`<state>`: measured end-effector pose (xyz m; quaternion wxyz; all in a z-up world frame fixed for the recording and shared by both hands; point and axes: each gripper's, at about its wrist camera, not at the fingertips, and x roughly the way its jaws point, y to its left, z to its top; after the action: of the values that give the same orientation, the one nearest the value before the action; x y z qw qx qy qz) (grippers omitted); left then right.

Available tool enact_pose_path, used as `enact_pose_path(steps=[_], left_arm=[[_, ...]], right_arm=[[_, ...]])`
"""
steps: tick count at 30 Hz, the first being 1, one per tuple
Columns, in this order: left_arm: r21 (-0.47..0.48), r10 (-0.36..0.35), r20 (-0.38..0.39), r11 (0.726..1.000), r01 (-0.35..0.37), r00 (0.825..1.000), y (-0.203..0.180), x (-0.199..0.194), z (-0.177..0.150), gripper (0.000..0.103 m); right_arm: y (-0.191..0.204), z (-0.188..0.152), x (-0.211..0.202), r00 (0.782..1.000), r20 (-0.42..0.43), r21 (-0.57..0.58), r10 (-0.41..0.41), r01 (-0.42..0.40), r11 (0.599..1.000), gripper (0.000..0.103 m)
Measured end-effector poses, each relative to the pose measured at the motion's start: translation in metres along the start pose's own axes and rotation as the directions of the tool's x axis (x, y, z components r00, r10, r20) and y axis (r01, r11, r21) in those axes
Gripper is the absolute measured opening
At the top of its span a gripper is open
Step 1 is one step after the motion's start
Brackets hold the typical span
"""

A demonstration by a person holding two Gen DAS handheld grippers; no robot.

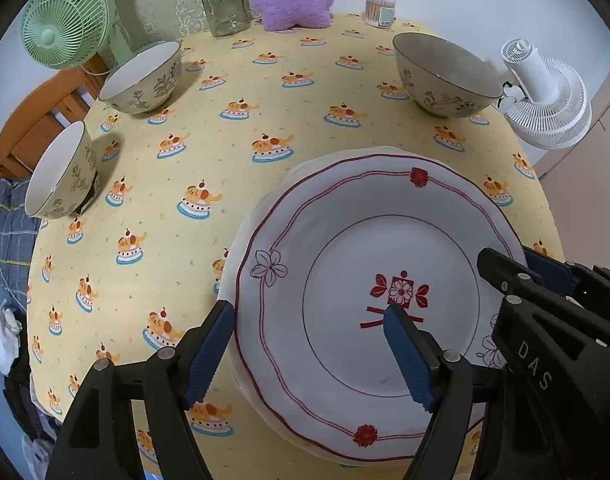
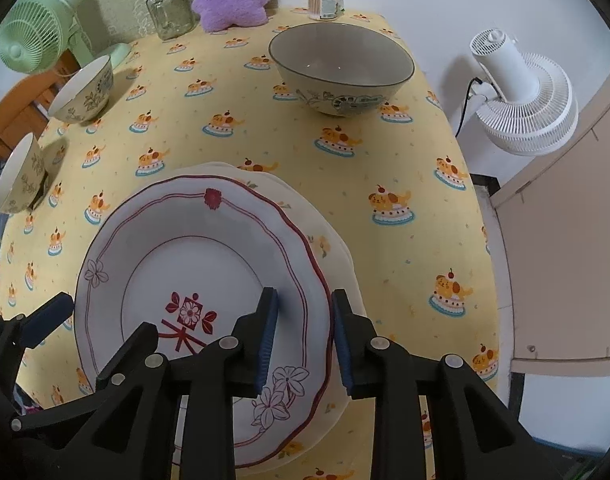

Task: Organize plates and bowls
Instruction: 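Open both tools to release the red-rimmed plate and withdraw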

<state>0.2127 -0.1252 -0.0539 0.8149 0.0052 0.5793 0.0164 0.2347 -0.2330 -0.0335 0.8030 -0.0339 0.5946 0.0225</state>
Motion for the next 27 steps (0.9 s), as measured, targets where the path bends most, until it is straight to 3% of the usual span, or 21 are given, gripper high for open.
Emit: enact_pose_path(steps=[5,12,27], left_arm=[[0.015,0.004,0.002,1.0,-0.004,1.0,-0.005,-0.002,-0.002,0.081],[0.014,0.0,-0.003,1.0,0.0,1.0,-0.003,-0.007,-0.007,0.083],[0.073,-0.078,0.057,0.995,0.074,0.995,0.056,-0.032,-0.01,0.091]], right_arm=[[-0.002,-0.002,0.0,1.0,-0.005,-0.006,-0.015,0.015,1.0,0.033],[0.004,-0.006,-0.005,0.999,0.005,-0.028,0.036,-0.036,0.999,0.068],[0.058,-0.013,-0.042,0.997,0.078,0.019,0.006,-0.007,1.0,0.076]])
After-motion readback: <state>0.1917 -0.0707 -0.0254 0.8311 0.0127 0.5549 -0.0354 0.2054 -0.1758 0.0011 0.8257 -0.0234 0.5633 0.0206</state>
